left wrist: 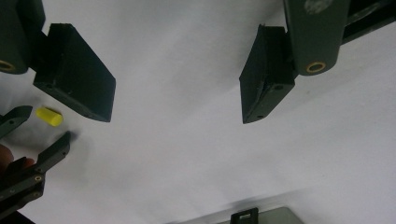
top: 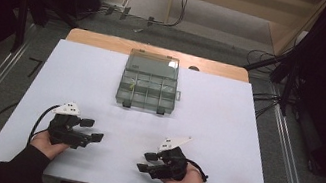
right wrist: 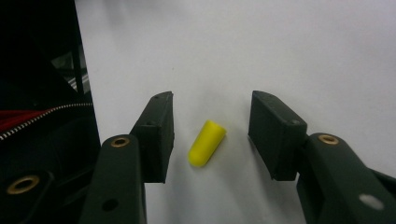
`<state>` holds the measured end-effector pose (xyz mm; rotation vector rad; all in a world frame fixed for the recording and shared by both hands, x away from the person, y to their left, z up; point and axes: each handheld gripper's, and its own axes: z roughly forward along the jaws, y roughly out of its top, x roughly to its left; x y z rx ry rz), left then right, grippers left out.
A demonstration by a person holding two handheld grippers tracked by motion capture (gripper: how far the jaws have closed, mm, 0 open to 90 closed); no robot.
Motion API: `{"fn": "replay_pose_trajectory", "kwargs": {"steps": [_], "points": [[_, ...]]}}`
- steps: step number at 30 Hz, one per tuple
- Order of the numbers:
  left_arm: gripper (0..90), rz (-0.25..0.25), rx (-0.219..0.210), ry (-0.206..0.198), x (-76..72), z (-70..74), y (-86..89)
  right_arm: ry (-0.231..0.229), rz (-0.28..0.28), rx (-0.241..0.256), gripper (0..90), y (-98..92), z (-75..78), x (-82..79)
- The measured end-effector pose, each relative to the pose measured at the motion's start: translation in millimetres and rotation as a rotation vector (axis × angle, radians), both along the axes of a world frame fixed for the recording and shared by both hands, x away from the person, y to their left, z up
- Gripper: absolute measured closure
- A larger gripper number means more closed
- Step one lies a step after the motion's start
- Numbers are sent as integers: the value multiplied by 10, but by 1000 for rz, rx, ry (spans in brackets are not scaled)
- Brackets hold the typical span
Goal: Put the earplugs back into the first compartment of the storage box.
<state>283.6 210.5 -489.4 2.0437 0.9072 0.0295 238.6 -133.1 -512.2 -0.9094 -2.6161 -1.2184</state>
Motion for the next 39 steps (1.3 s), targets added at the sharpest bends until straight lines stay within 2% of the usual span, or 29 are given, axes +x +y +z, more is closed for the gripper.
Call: {"fn": "replay_pose_trajectory", "kwargs": {"steps": [2,7,13,16,22,36,39], "points": [[267,0,0,0,0,0,0,1,5,-8,511,12,-8,-16],[267,1,2,-2,2,2,5,-12,3,-31,651,18,-6,-44],[267,-1,0,-1,0,1,2,31,1,-38,767,21,-5,-44],[267,0,0,-1,1,3,5,36,8,-41,780,31,-1,-31],[267,-1,0,-1,1,3,4,77,1,-38,783,22,6,15],[267,-3,-4,0,-1,2,-9,74,-48,4,783,-73,77,152],[267,-6,0,0,-1,3,-9,61,-54,9,783,-64,99,199]]}}
